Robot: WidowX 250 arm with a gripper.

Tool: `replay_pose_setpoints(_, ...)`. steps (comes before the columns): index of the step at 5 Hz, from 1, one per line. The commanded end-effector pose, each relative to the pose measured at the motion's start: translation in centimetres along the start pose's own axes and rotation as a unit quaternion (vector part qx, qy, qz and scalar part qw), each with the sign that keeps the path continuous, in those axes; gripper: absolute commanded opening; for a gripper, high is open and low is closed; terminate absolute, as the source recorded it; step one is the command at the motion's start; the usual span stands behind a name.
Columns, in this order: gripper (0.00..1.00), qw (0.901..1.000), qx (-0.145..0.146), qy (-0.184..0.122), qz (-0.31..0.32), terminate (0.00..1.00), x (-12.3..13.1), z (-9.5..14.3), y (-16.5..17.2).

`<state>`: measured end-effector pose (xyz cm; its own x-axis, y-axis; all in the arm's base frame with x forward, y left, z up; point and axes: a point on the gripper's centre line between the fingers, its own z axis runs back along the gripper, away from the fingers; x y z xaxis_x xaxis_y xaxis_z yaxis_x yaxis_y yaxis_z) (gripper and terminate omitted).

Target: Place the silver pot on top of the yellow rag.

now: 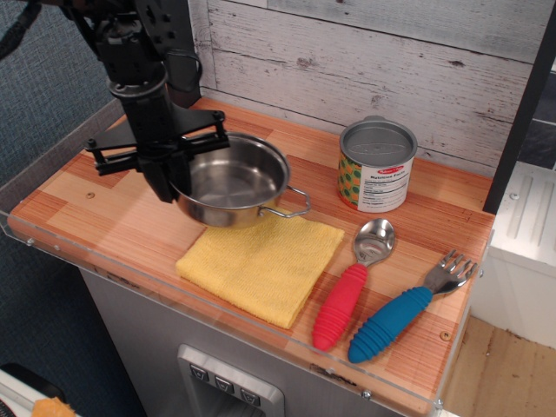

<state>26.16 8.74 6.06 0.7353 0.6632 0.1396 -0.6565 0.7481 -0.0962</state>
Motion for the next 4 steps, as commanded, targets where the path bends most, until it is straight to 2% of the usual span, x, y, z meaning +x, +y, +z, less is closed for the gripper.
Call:
replay_pose_setpoints(1, 0.0, 0.9996, -0.011, -0.019, -0.017, 0.0, -0.6, 0.8, -0.8)
replay_pose_setpoints(4, 0.0, 0.9992, 0.017, -0.02, -0.031, 0.0, -2.1, -0.6, -1.7)
